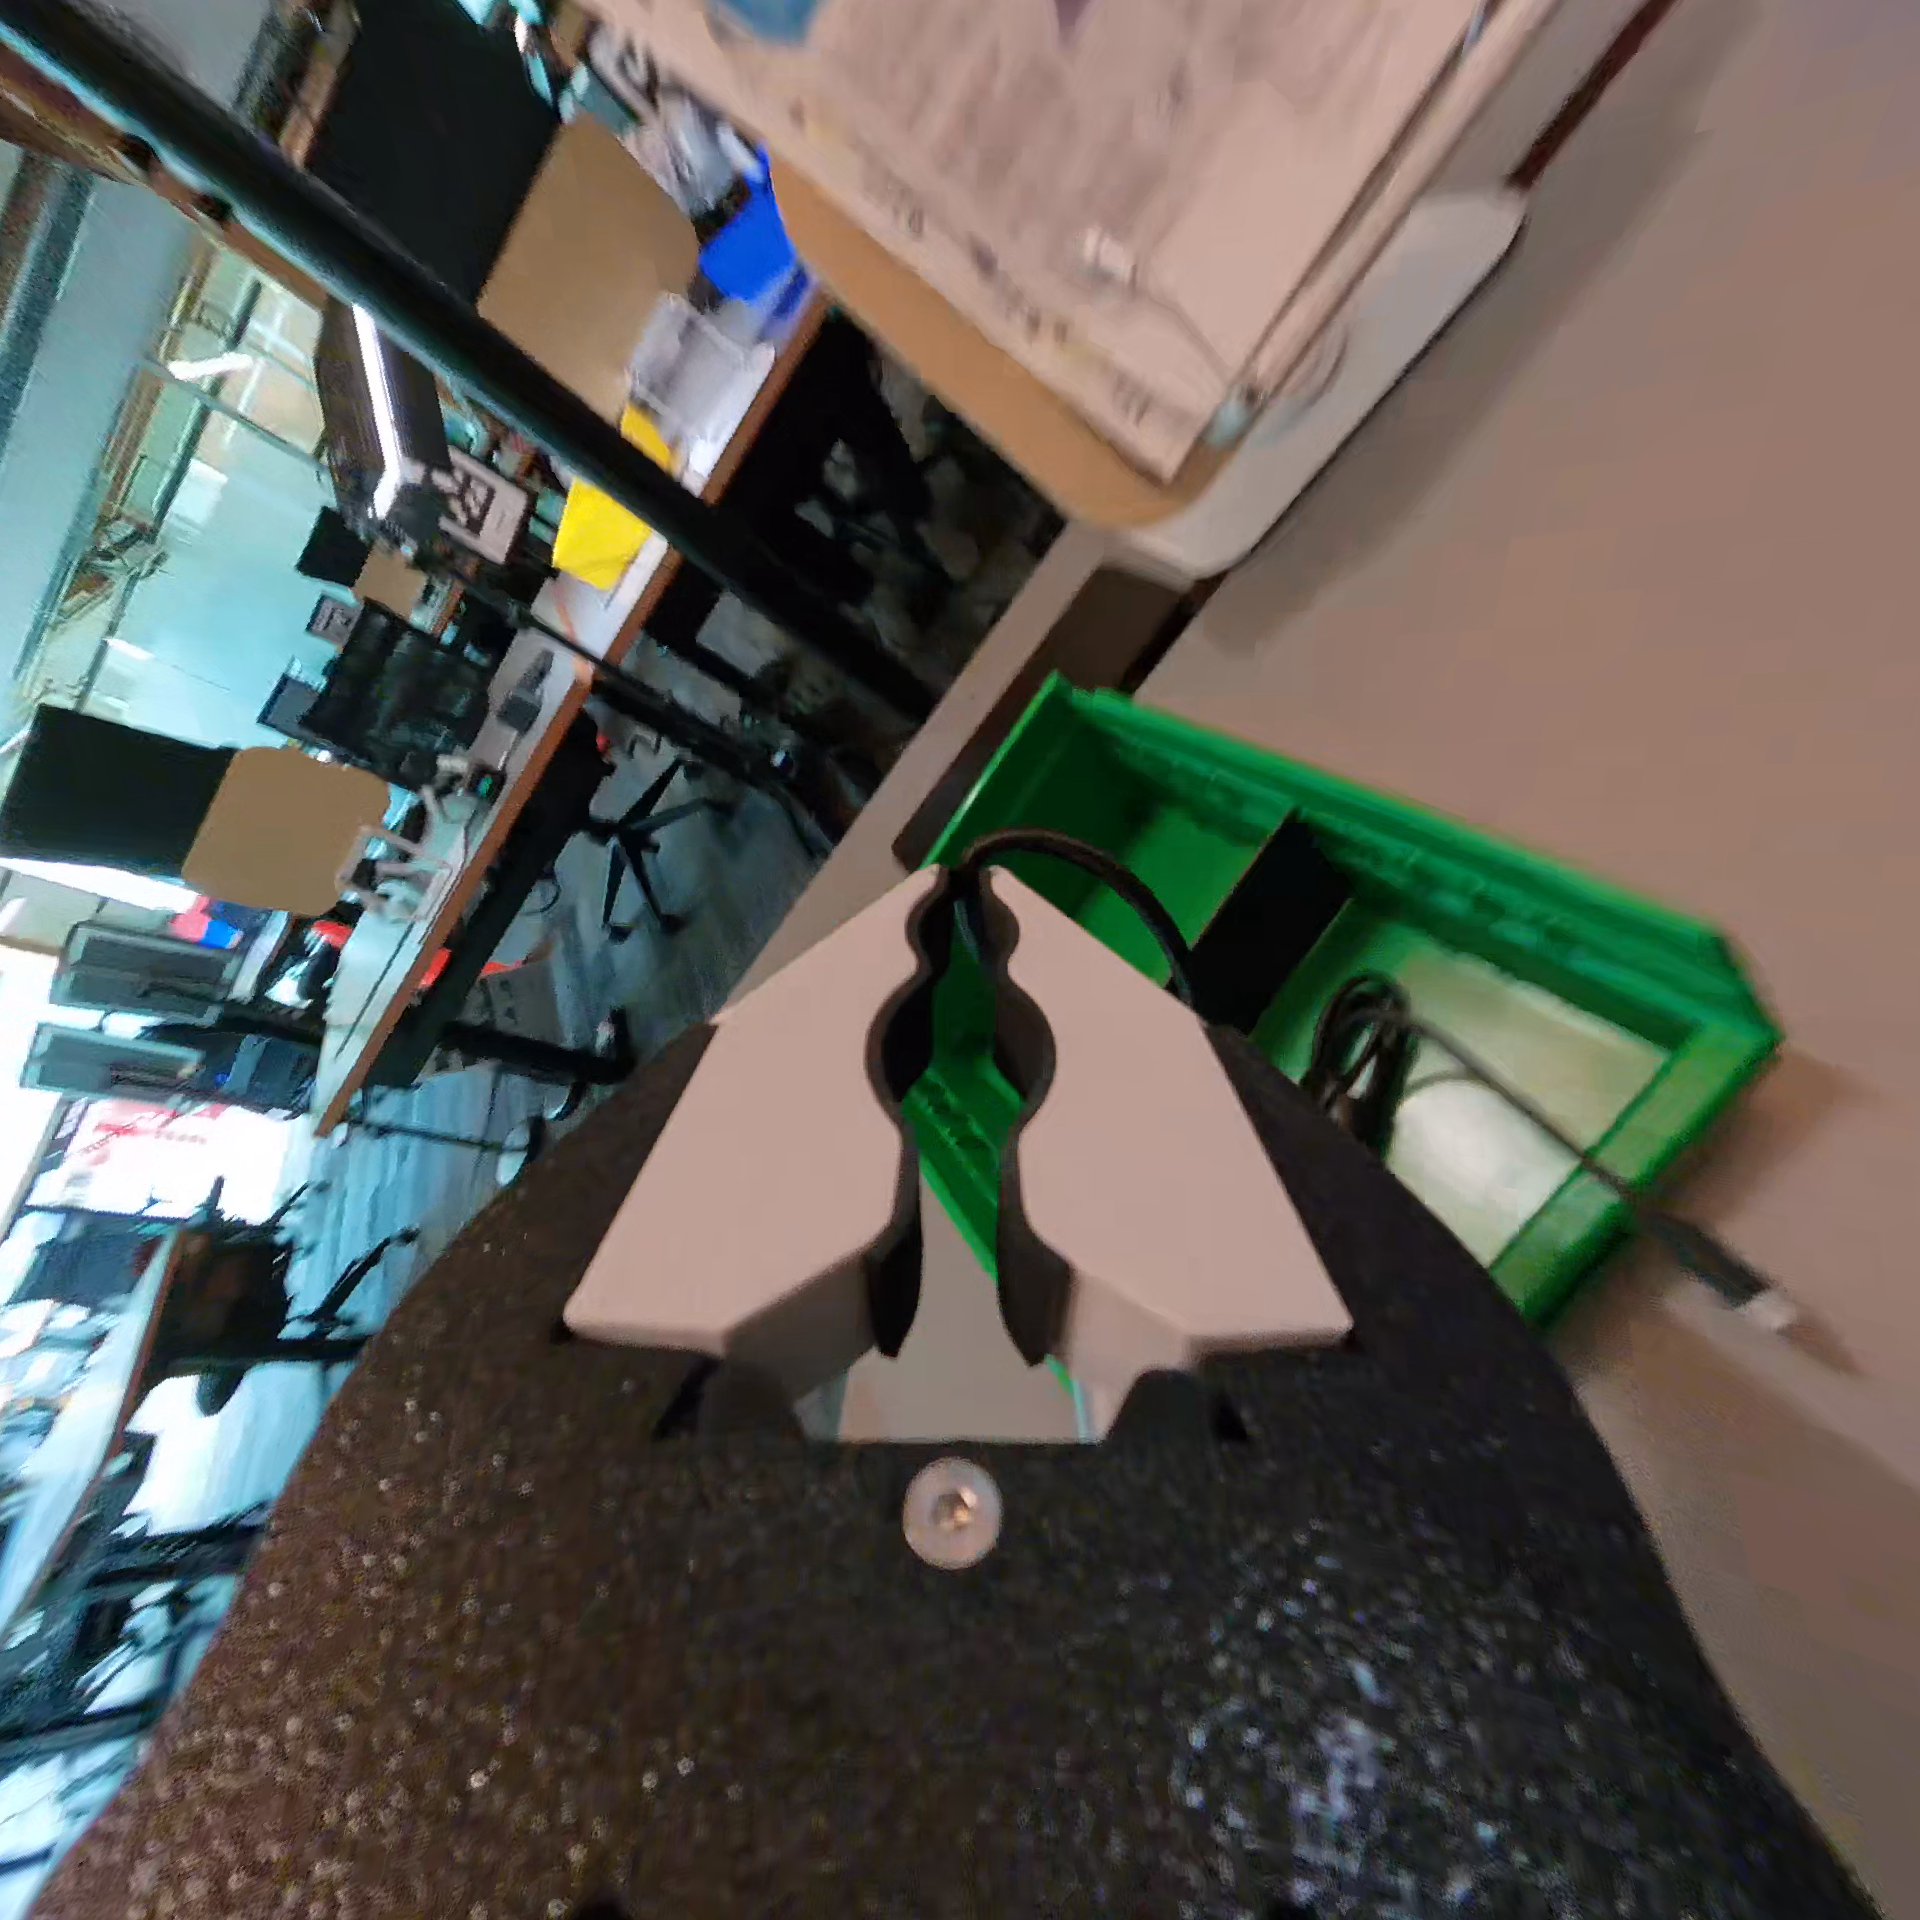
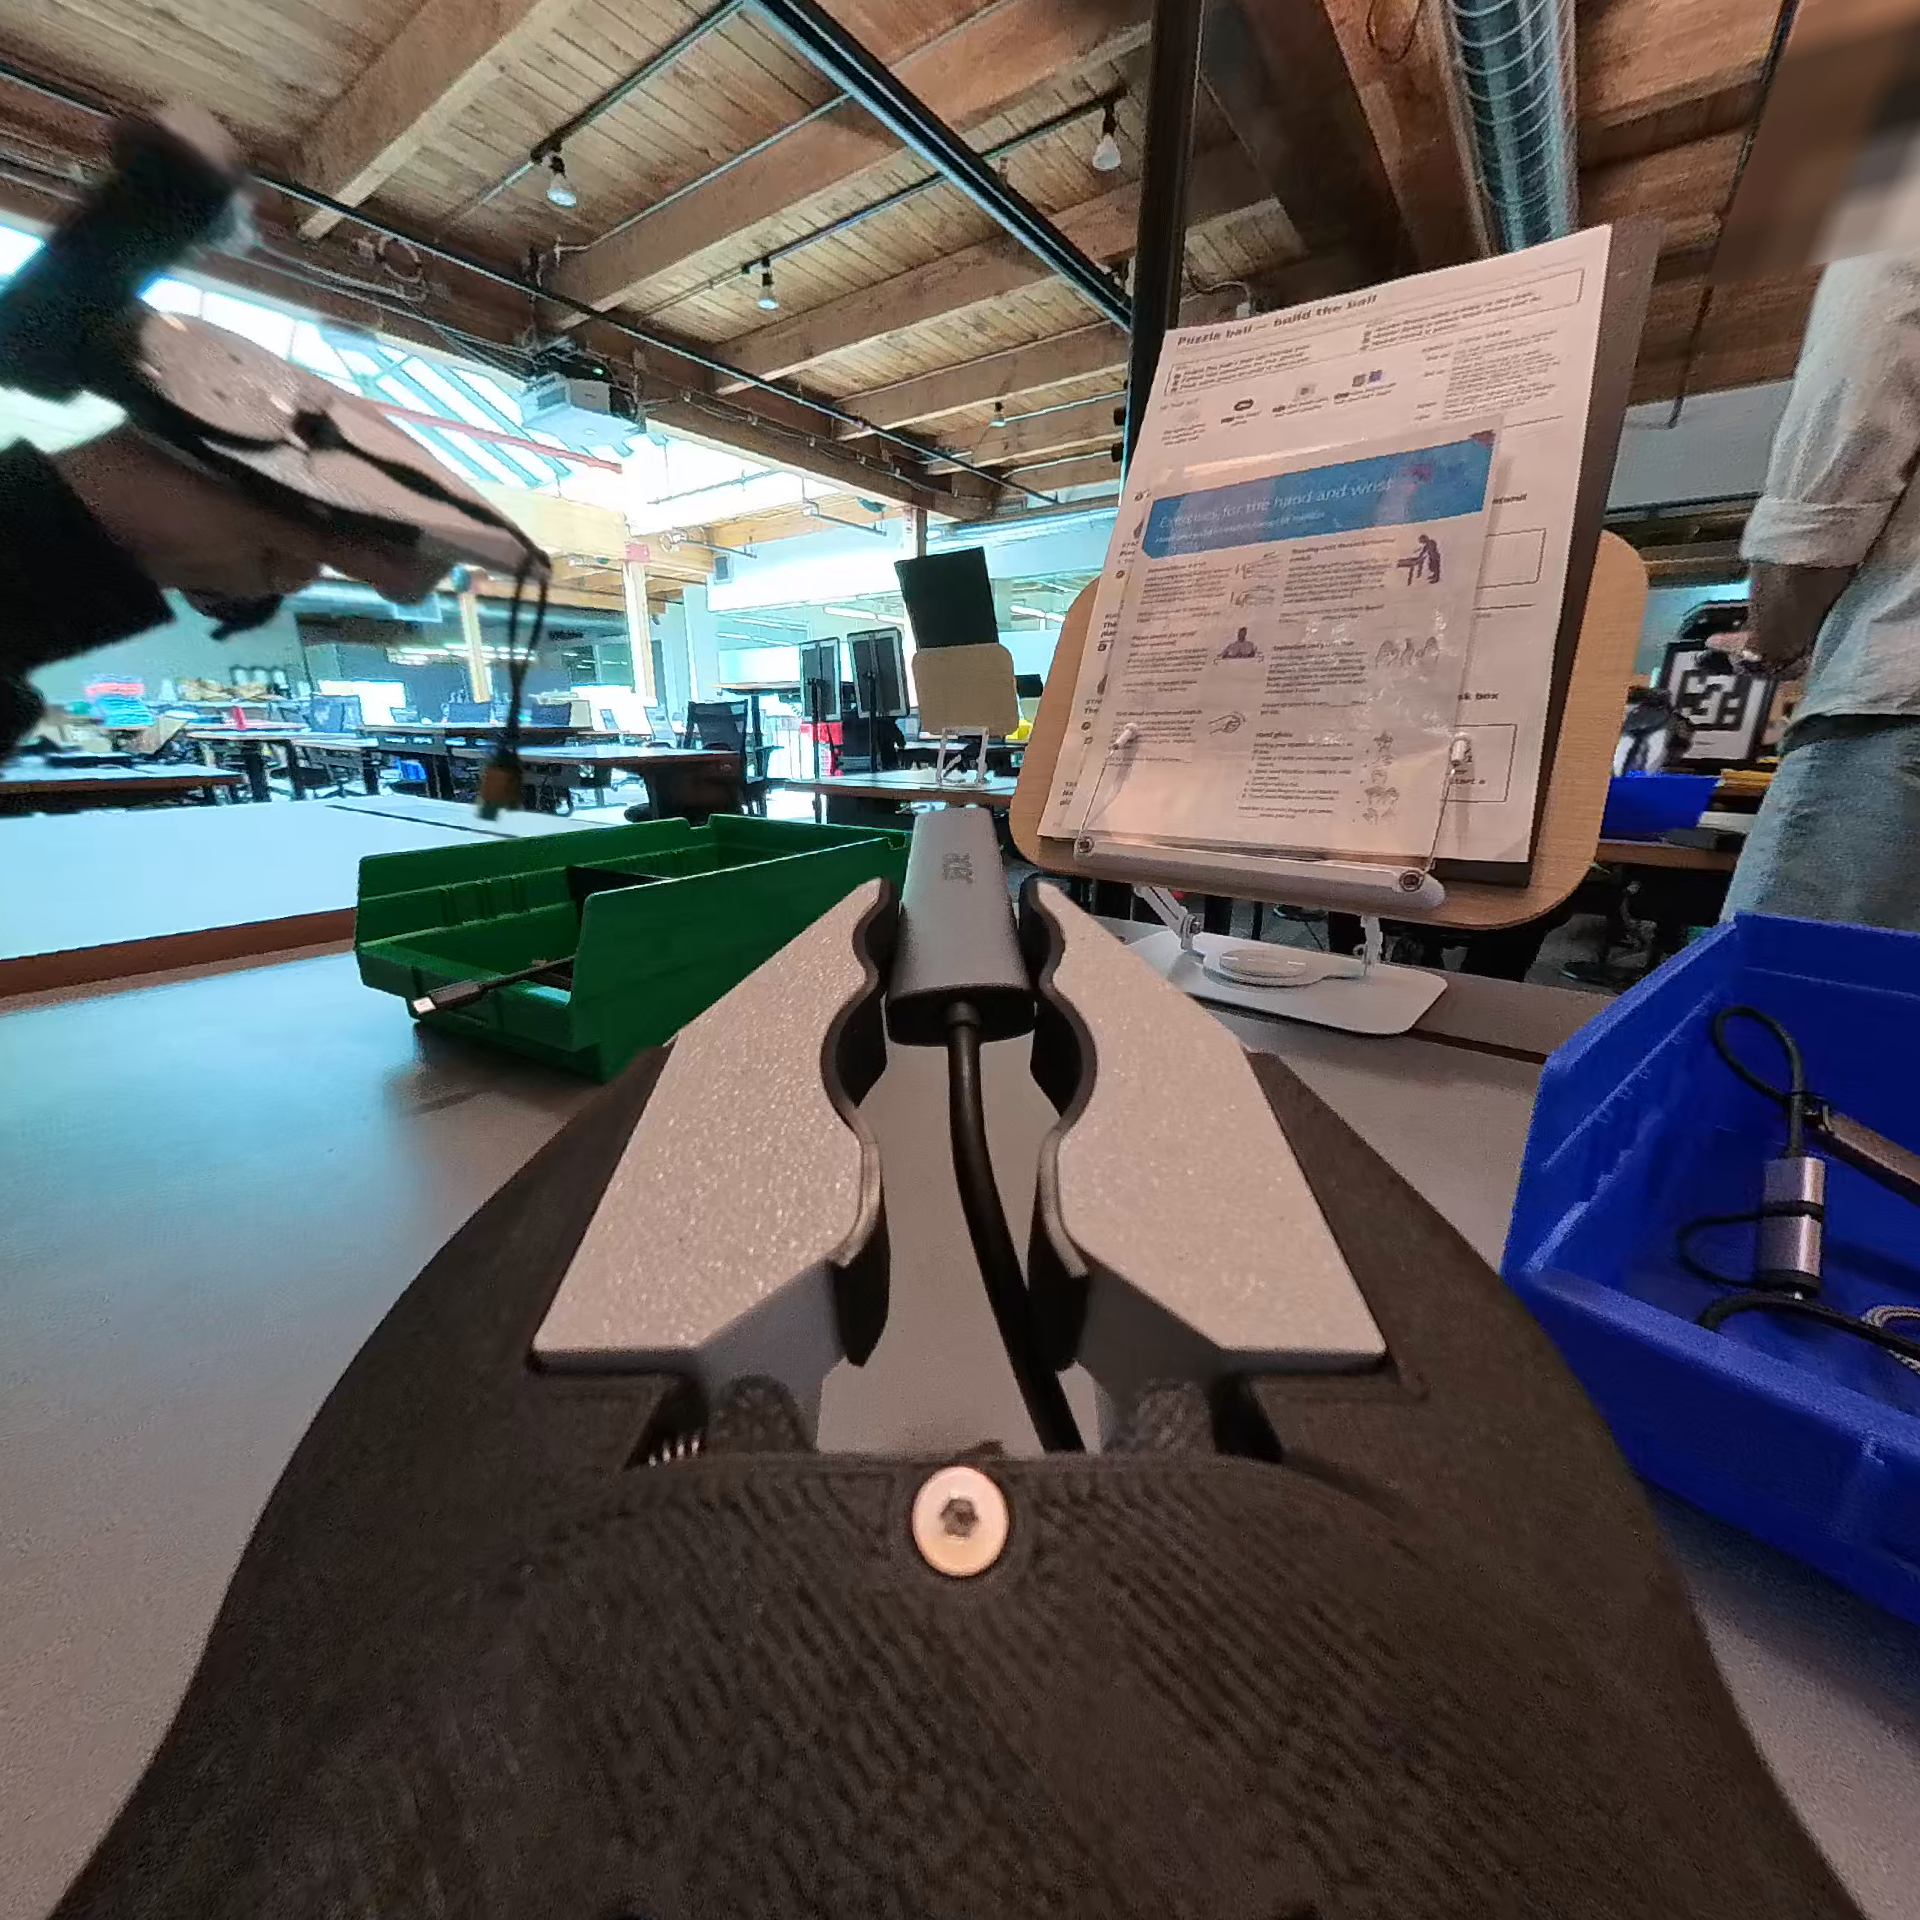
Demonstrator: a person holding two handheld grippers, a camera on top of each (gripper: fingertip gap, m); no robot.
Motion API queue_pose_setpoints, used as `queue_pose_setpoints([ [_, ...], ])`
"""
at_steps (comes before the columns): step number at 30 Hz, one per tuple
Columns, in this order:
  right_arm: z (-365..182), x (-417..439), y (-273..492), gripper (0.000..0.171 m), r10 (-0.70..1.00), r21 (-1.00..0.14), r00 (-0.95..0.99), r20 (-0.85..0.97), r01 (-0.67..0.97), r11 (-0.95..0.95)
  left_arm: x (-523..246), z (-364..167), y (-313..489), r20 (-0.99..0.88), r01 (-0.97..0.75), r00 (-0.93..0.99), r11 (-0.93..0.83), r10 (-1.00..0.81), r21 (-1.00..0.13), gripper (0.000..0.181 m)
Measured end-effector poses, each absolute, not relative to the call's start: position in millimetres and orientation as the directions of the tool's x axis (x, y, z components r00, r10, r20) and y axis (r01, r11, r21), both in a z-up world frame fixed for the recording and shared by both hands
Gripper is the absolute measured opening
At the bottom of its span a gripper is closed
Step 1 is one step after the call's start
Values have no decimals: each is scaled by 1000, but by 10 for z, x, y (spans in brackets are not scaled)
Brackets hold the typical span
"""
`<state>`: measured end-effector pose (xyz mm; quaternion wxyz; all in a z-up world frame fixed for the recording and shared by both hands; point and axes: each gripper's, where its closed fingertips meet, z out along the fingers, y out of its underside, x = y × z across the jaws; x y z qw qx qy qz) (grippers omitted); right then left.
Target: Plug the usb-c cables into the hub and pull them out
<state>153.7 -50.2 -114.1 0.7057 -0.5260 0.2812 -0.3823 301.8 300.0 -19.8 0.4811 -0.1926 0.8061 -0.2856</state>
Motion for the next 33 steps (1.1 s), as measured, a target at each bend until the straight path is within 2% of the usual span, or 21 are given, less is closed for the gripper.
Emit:
queue_pose_setpoints([
  [1, -1140, 1542, -518, 22, -839, -957, 544, 4, 247, 155, 2918, -84, 2876, -641, -6, -480, 732, -600, -681, 1],
  [5, -1140, 1552, -566, 22, -850, -951, 526, -10, 258, 170, 2479, 24, 2156, -516, 92, -656, 620, -551, -779, 1],
  [9, -1107, 1521, -596, 22, -857, -947, 515, -2, 273, 166, 2236, -272, 1463, -392, 81, -763, 526, -514, -847, 1],
  [13, -1075, 1488, -631, 22, -861, -944, 509, -1, 284, 169, 2248, -735, 1011, -346, 79, -721, 425, -600, -902, 1],
  [18, -1102, 1482, -656, 22, -865, -942, 503, -3, 289, 172, 2189, -1287, 1026, -371, 113, -629, 391, -683, -913, 2],
  [23, -1147, 1508, -596, 22, -854, -939, 520, 11, 299, 169, 1915, -1963, 1443, -465, 56, -649, 571, -603, -819, 5],
  [27, -1191, 1568, -522, 22, -843, -934, 536, 35, 318, 163, 1472, -2477, 1738, -345, -106, -835, 740, -429, -664, 37],
  [30, -1188, 1591, -505, 22, -839, -928, 543, 32, 328, 176, 1252, -2633, 1971, -222, -229, -893, 819, -392, -526, 60],
  [31, -1189, 1593, -508, 22, -840, -927, 541, 33, 330, 177, 1279, -2572, 1953, -223, -244, -881, 804, -418, -543, 62],
  [33, -1199, 1592, -505, 22, -841, -927, 540, 36, 332, 173, 1297, -2366, 1687, -210, -202, -879, 732, -428, -650, 55],
])
